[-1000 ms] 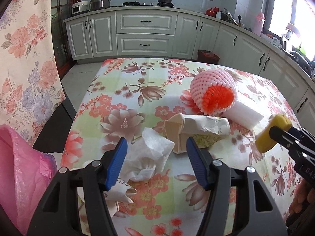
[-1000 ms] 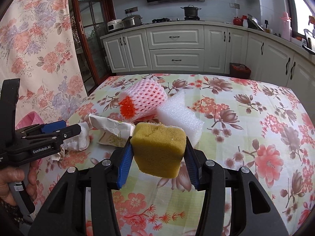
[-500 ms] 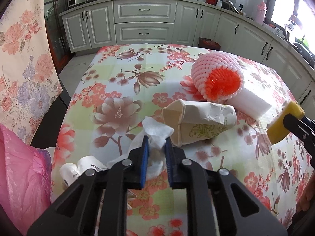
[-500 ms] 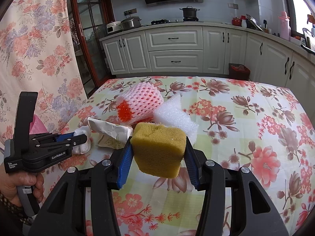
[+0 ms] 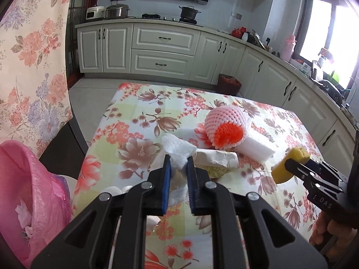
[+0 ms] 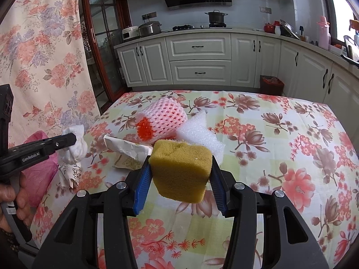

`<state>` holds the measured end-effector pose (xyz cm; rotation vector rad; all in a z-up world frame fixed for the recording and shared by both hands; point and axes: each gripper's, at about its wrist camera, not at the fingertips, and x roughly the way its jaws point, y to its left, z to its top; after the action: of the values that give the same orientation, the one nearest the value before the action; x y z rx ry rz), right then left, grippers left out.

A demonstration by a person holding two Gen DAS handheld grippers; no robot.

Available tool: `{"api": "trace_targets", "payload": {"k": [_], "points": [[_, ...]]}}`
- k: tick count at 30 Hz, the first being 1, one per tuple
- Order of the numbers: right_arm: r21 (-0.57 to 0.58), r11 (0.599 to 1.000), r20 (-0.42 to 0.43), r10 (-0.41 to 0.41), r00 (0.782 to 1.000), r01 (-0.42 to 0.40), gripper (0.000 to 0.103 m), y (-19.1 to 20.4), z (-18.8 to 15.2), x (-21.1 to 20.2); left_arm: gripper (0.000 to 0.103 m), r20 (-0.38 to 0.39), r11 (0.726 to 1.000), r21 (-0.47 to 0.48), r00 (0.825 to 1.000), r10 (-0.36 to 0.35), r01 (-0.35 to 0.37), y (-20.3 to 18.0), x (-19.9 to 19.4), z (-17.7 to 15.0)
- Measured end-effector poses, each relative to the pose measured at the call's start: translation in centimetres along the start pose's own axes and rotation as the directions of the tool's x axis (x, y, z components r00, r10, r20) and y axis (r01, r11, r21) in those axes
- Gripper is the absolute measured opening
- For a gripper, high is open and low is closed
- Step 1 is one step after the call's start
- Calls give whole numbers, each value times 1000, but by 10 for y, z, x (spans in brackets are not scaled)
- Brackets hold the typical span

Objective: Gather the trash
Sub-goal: 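Carry the sponge and tissue over the pink bin and open both tools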

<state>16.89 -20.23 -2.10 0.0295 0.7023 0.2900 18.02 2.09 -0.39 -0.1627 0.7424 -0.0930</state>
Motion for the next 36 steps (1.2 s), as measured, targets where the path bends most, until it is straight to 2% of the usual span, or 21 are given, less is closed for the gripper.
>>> {"api": "trace_targets", "payload": {"k": [11,25,36], "points": [[-34,999,39,1,999,0,47,17,9,-21,13,114,1000,-16,993,26,-25,11,-62,5],[-99,995,84,28,996,-20,47,59,25,-42,13,179,997,-55,982,62,-53,34,-105,-5],[-155,986,101,78,992,-62,47,103,36,-48,13,216,991,-100,970,107,-87,68,-137,-14]]}}
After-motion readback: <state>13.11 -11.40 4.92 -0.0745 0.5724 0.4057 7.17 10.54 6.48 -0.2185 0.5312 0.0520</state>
